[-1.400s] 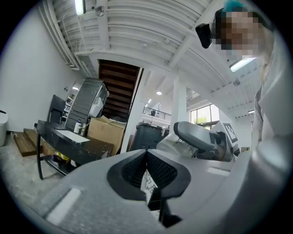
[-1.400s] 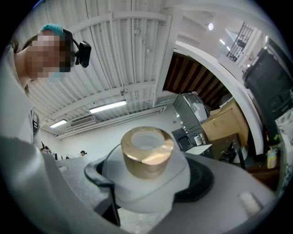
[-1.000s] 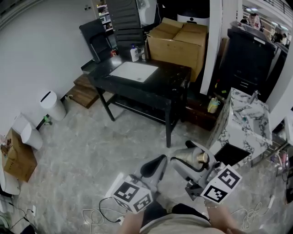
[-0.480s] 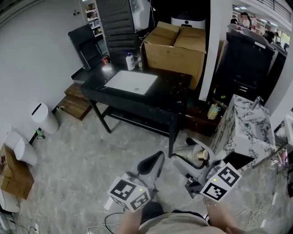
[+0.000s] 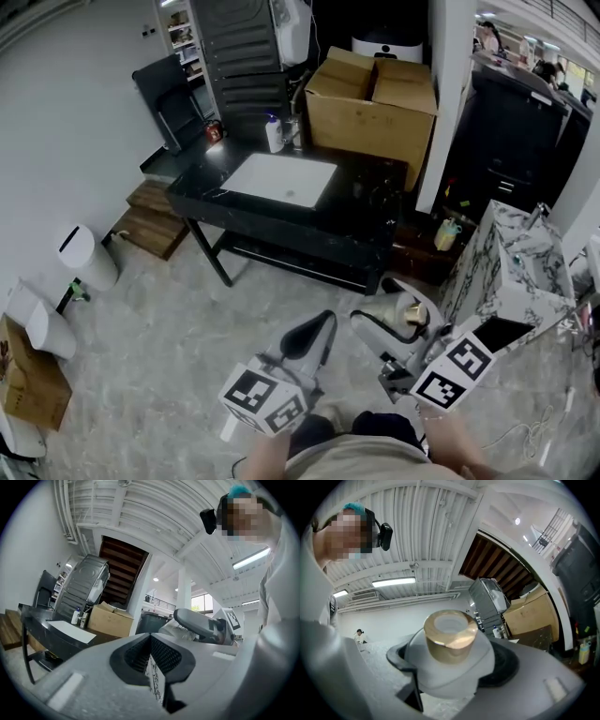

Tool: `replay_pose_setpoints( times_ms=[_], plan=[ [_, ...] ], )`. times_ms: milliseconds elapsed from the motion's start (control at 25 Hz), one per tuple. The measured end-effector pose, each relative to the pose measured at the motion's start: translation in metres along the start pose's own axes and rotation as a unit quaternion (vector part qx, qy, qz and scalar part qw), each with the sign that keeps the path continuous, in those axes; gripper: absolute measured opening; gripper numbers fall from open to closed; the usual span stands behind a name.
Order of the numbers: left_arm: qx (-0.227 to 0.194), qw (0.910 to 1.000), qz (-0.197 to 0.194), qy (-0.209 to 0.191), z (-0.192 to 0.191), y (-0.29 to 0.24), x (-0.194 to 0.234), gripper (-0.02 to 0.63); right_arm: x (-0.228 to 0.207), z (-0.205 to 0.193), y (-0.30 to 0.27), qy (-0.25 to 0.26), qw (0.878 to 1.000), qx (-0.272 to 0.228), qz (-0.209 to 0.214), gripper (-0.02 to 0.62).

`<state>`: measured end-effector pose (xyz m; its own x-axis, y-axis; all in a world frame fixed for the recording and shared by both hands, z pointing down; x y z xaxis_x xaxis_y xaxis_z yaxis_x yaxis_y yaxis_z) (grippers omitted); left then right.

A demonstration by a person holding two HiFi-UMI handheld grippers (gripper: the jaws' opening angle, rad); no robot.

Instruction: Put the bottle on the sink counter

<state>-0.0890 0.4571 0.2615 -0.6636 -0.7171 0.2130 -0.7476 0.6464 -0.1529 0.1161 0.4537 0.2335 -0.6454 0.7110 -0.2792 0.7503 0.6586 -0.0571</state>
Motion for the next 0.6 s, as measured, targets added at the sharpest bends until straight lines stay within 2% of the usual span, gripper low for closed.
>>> replay_pose_setpoints(
  times_ms=[280,600],
  plan=[
    [0.006,0.9999,-0.008,0.011,-0.003,0.000,0.028,0.008,0.004,-0.006,-0.033,0.004,1.000,0.025,-0.010,0.341],
    [0.020,0.9995,-0.006,0.025,-0.006,-0.005,0.062,0.008,-0.011,-0.003,-0.066,0.002,0.999,0.034,-0.011,0.341]
  ],
)
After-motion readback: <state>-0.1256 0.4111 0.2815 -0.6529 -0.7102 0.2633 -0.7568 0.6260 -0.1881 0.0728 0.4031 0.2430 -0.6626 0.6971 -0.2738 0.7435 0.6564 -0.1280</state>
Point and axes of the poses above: the fingertips, and each gripper's own axes: y backward along the fingers, x to its left, z out of its top, the point moved 10 cm from there along y, backward along the fingers, and after that the axes turned 14 degrees about x, right-handed, at the moved point
